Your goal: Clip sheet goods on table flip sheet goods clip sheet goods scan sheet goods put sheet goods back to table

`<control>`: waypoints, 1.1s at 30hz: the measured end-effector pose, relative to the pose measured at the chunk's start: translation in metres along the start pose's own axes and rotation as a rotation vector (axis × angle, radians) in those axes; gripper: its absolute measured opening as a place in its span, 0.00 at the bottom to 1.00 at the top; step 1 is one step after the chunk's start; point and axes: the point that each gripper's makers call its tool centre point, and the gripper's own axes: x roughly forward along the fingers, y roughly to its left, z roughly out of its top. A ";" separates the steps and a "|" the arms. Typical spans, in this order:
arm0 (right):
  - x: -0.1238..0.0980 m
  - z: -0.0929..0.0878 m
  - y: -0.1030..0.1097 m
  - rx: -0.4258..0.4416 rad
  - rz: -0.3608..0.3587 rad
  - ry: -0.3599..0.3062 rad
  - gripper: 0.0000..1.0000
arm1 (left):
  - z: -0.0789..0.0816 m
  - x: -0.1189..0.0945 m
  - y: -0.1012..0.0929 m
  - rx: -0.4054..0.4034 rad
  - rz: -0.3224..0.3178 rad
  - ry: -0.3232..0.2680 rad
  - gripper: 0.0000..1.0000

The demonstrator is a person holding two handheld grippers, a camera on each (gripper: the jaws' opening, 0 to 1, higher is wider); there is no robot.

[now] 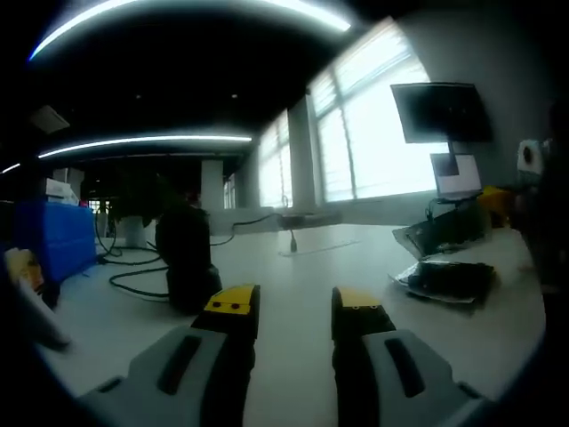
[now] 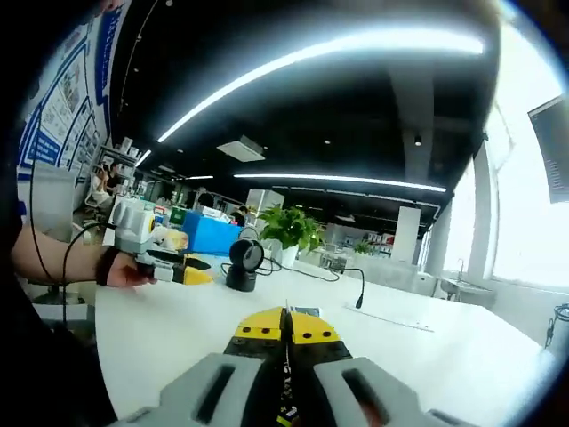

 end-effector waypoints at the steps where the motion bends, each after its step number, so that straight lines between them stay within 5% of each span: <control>1: 0.000 0.001 -0.003 0.005 -0.005 -0.003 0.00 | 0.000 0.000 0.000 -0.002 0.000 0.001 0.25; 22: 0.005 0.032 -0.062 0.151 -0.127 -0.086 0.00 | -0.005 0.001 -0.002 0.001 -0.003 0.025 0.25; 33: 0.003 0.059 -0.074 0.196 -0.167 -0.151 0.00 | -0.004 0.001 -0.001 0.000 -0.003 0.019 0.26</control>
